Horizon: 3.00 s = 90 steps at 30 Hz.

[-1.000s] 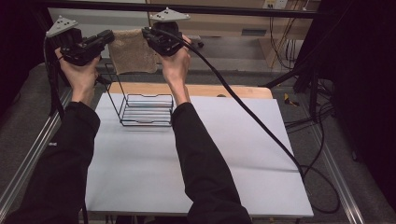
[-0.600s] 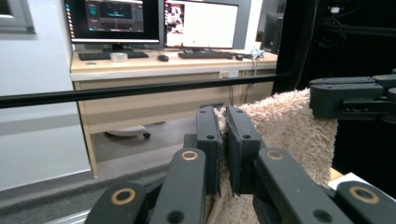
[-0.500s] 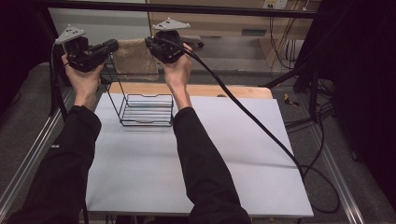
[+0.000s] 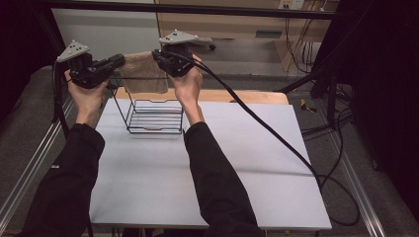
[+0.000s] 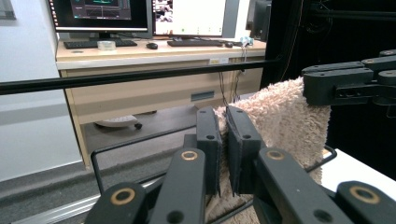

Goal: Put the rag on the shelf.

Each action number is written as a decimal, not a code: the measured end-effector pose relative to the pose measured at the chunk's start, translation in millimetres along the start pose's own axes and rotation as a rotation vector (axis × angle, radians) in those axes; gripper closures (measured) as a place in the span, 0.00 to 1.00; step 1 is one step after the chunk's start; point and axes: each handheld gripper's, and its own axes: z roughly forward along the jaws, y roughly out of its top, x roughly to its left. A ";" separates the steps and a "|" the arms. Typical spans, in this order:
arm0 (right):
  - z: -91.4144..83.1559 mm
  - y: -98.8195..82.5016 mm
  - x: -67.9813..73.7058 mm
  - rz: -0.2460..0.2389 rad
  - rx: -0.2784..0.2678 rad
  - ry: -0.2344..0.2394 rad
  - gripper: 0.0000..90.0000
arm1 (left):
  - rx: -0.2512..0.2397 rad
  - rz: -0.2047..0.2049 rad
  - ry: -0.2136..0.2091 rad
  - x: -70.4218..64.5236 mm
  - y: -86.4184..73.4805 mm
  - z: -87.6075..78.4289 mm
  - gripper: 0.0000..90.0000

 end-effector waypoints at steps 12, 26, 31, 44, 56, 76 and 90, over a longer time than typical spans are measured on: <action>-4.8 -3.3 11.8 -0.011 0.017 0.008 0.94 | 0.015 0.013 -0.011 -3.0 -7.4 -14.1 0.93; -12.1 -6.6 24.6 -0.033 0.074 0.024 0.94 | 0.044 0.009 -0.023 -5.1 -20.5 -23.9 0.91; -14.9 -8.0 28.2 -0.046 0.115 0.040 0.93 | 0.071 -0.002 -0.027 -6.1 -26.6 -27.0 0.90; -15.2 -13.8 36.1 -0.079 0.165 0.048 0.93 | 0.100 -0.067 -0.008 -4.2 -13.9 -44.5 0.76; -15.9 -22.0 35.1 -0.066 0.161 0.065 0.93 | 0.191 -0.089 -0.010 -16.4 -6.6 -13.5 0.90; -31.4 -24.9 30.9 -0.043 0.127 0.127 0.81 | 0.240 -0.083 -0.051 -13.2 -36.5 -13.9 0.96; -16.1 -57.5 21.1 0.034 0.213 0.094 0.97 | 0.257 -0.065 -0.031 -13.5 -50.7 -3.1 0.94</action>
